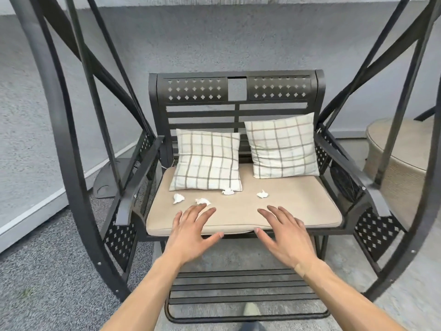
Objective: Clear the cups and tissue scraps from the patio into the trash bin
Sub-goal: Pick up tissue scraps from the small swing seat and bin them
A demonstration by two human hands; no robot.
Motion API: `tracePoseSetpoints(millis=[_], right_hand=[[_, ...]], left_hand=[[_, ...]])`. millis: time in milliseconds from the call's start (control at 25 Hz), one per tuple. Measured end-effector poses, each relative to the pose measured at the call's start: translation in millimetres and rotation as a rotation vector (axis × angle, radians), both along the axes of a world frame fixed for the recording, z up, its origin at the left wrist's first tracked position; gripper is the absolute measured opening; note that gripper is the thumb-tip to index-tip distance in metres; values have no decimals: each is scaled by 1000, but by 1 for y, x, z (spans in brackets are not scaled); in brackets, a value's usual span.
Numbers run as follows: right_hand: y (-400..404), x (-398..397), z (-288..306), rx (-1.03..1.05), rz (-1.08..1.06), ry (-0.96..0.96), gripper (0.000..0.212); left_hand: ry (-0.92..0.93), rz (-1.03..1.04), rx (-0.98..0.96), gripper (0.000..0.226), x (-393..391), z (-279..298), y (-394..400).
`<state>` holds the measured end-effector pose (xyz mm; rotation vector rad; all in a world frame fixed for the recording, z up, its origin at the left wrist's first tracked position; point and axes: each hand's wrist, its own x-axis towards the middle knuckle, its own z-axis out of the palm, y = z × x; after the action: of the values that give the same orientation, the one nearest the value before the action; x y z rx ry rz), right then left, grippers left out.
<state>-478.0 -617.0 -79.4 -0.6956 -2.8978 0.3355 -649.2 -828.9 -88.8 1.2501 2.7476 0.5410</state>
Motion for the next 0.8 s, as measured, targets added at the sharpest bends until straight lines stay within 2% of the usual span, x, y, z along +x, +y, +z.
tracePoseSetpoints(millis=[360,800], right_hand=[[106,-129,-34,-103,102,-53,59],[126,-236,-113,-143,166,-178,51]], left_hand=[[-54,149,-16,68,-97,-30,88],[-245,368,-135,65,-207,-125,68]])
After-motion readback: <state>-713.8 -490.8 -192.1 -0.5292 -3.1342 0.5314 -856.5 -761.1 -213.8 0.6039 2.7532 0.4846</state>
